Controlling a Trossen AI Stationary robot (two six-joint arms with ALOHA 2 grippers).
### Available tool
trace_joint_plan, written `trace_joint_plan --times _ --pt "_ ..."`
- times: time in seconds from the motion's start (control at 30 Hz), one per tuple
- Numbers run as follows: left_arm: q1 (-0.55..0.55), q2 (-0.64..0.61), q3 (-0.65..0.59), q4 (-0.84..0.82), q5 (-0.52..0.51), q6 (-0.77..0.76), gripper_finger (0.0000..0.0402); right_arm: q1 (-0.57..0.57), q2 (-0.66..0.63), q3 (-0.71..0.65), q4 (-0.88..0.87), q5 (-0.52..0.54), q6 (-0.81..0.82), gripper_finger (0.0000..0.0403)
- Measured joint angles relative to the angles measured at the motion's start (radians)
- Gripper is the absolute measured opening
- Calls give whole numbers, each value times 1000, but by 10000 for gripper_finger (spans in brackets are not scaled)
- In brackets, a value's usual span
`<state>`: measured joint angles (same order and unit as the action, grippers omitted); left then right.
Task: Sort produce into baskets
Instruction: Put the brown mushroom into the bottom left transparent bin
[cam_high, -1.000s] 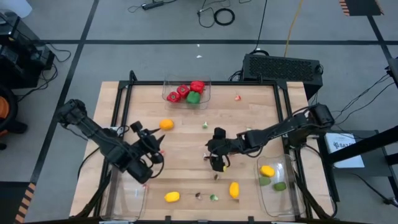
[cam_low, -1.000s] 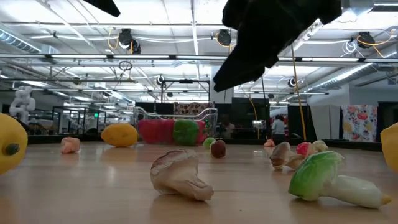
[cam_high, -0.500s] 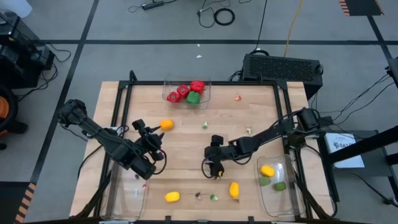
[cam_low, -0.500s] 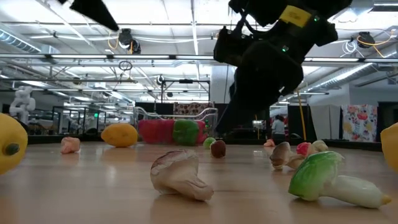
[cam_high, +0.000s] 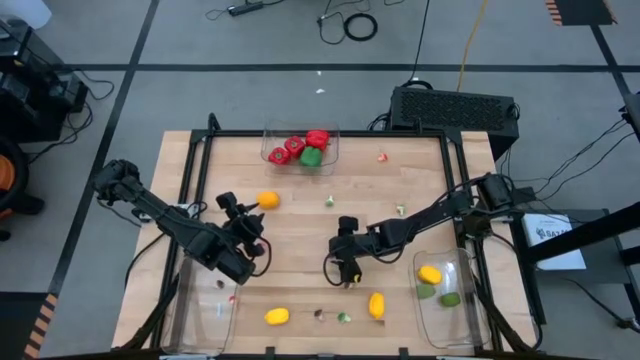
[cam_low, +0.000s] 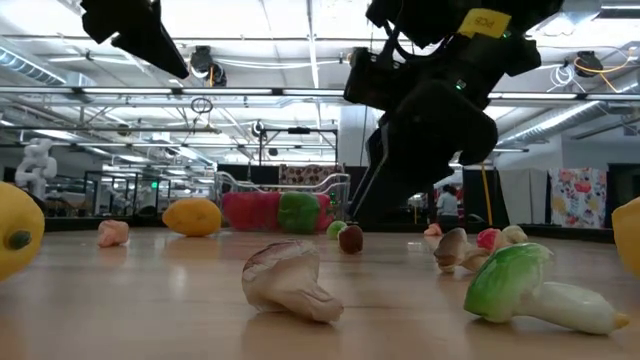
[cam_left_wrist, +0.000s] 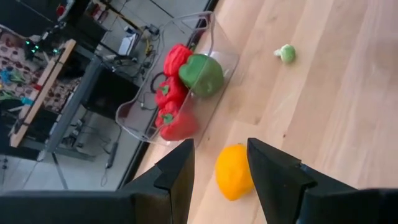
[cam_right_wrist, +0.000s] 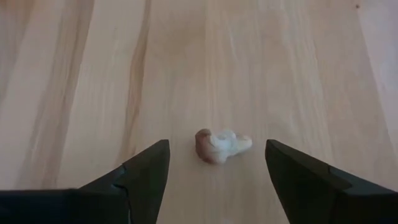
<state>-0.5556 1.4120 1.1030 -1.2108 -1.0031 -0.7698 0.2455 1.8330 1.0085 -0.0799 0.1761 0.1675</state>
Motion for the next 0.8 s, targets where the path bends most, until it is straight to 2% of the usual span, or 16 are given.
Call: trace_joint_plan --times 0.23,0.43,0.8 --pt "0 0 0 88 6 95 154 -11 70 -1 16 -1 -11 258" --pt "0 0 0 87 6 98 154 -18 91 1 64 -4 -34 251" --pt "0 0 0 84 6 98 154 -18 88 1 65 0 -49 171"
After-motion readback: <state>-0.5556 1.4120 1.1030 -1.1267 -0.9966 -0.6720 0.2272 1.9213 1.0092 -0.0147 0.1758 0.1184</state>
